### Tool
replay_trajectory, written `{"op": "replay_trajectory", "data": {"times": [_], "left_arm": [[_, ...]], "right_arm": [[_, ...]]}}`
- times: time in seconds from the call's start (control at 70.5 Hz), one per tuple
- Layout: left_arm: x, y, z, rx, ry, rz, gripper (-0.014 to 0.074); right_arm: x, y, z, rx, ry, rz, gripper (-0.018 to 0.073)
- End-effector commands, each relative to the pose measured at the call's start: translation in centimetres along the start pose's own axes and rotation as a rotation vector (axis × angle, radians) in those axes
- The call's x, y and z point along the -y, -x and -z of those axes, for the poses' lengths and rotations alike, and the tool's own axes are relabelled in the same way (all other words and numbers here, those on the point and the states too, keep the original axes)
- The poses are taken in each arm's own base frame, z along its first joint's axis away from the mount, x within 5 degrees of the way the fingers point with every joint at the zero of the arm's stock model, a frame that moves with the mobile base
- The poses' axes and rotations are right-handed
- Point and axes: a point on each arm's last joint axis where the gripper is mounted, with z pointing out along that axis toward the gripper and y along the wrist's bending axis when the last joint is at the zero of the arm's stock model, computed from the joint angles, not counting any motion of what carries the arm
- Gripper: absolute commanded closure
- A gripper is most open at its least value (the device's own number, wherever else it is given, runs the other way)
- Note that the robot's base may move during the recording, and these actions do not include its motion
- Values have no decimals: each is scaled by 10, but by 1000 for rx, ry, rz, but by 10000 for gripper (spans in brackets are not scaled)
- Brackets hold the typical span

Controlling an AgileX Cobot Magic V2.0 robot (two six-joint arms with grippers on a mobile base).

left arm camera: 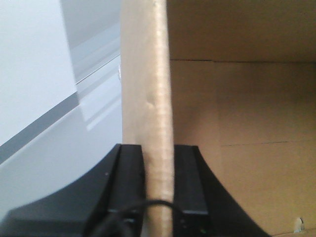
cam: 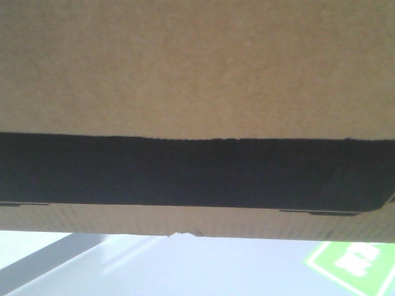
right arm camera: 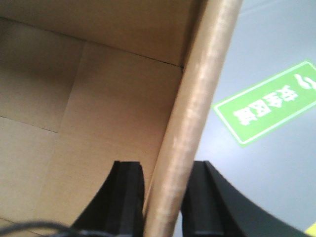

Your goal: Grab box from left shelf to table start

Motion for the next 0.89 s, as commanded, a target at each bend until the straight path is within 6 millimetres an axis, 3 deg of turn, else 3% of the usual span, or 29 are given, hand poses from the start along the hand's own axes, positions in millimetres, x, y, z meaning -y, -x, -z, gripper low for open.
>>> {"op": "replay_trajectory", "data": {"times": [0.0, 0.879], "left_arm": [[22, 20, 14, 164, -230, 129, 692], [22, 20, 14, 164, -230, 129, 693]], "right_arm": [[-8, 20, 10, 196, 93, 5, 489], [-8, 20, 10, 196, 93, 5, 489]]}}
